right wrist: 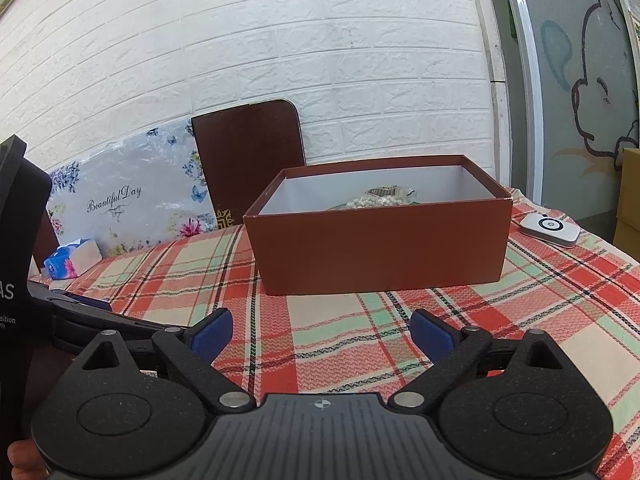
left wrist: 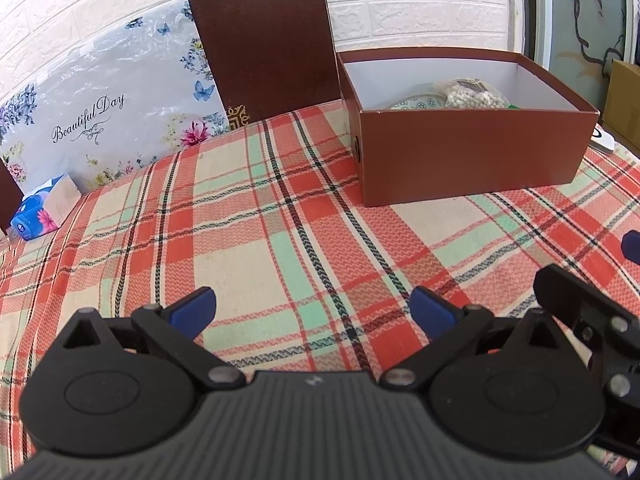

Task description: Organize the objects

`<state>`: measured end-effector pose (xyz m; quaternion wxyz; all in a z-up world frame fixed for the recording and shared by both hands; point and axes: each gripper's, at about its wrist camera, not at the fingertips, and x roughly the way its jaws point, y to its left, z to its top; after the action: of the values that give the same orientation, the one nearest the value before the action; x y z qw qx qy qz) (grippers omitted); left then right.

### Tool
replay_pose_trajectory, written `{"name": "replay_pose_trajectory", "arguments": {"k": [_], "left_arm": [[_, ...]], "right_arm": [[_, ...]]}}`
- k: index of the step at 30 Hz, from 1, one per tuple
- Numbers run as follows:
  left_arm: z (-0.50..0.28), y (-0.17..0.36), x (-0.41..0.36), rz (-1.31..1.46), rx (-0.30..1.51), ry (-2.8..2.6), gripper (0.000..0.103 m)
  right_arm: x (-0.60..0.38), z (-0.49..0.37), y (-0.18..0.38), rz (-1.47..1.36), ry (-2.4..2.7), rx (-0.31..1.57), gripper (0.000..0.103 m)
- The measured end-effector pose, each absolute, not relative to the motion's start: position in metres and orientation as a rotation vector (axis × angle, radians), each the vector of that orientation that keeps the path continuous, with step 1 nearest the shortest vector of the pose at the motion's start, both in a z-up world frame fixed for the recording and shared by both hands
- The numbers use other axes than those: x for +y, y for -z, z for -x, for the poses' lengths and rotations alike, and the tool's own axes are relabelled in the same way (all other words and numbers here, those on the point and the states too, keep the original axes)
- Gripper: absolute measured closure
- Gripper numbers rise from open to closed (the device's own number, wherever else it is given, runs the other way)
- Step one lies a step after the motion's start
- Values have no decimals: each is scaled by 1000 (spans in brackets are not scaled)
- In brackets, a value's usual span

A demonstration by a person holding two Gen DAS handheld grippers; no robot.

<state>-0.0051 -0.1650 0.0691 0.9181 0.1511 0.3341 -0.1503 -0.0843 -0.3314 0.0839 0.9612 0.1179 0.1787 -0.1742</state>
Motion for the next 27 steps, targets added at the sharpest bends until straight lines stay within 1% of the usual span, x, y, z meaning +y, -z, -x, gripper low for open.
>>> {"name": "replay_pose_trajectory", "arguments": {"k": [27], "left_arm": [[2,-60,-168,-316,719,312,0]], "right_arm": [[-336,80,-78,-249,360,382,7]]}}
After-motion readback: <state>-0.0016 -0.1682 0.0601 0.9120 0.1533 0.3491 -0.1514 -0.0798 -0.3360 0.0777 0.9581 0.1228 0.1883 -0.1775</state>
